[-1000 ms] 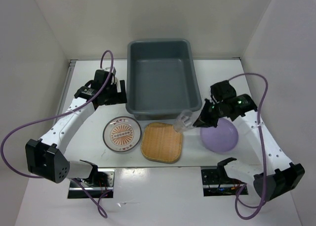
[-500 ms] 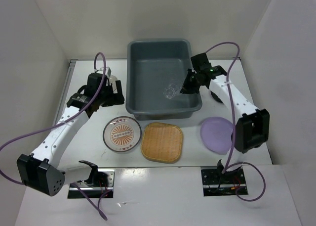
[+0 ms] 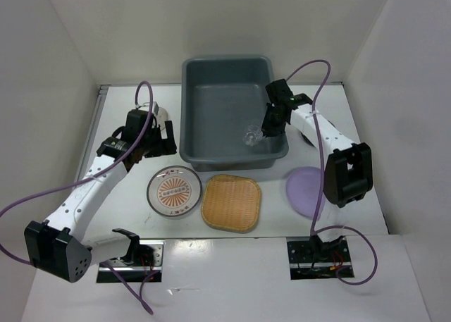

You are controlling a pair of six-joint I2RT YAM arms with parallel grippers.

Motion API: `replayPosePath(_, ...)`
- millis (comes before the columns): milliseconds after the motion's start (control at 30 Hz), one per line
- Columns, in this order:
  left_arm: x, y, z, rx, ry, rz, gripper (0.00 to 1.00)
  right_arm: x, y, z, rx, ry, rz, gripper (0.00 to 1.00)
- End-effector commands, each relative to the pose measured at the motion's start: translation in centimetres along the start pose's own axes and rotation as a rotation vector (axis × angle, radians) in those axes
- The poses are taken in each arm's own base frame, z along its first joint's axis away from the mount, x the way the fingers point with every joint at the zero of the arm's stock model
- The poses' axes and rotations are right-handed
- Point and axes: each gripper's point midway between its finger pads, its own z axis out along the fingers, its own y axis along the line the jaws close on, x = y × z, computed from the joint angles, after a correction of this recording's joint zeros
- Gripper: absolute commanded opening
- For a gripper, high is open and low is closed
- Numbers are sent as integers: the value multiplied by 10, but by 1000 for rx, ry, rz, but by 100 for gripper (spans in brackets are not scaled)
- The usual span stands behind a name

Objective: Place the mixed dishes into the plastic bin

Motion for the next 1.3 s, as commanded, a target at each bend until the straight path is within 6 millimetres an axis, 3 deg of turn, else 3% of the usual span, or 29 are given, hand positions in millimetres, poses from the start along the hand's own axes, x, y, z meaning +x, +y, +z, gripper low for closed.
replayPosePath(0, -10, -1, -3, 10, -48, -5, 100, 2, -7, 7, 36, -14, -18, 3)
replayPosePath(200, -14, -5, 0, 26, -63, -7, 100, 14, -13, 23, 52, 25, -21, 6)
replayPosePath(367, -17, -7, 1, 30, -73, -18, 100, 14, -15, 26, 59, 19, -21, 9)
replayPosePath(500, -18, -6, 4, 21, -76, -18, 100, 3, -8, 18, 42, -4, -28, 24)
replayPosePath(533, -18, -6, 4, 21, -76, -18, 100, 0, -6, 17, 37, -12, -28, 35)
replayPosePath(667, -18, -4, 10, -2, -74, -40, 100, -18, 5, -6, 5, -58, -33, 47)
replayPosePath(833, -41, 3, 21, -72, -142, -75, 100, -57, 30, -78, -109, -208, -30, 51)
replayPosePath(900, -58, 16, 34, -146, -198, -97, 100, -70, 38, -103, -150, -267, -25, 53)
replayPosePath(1033, -83, 45, 70, -242, -235, -161, 89, -79, 45, -144, -233, -357, -20, 55)
replayPosePath(1067, -88, 63, 88, -279, -211, -195, 88, -74, 44, -143, -242, -348, -23, 55)
replayPosePath(1133, -91, 75, 109, -255, -172, -256, 88, -71, 42, -144, -245, -353, -22, 55)
replayPosePath(1167, -84, 103, 127, -296, -131, -309, 87, -65, 39, -143, -252, -347, -24, 55)
replayPosePath(1233, -93, 119, 140, -295, -130, -374, 85, -61, 30, -141, -236, -341, -14, 56)
replayPosePath(1267, -87, 138, 148, -321, -112, -400, 84, -58, 25, -139, -237, -336, -18, 56)
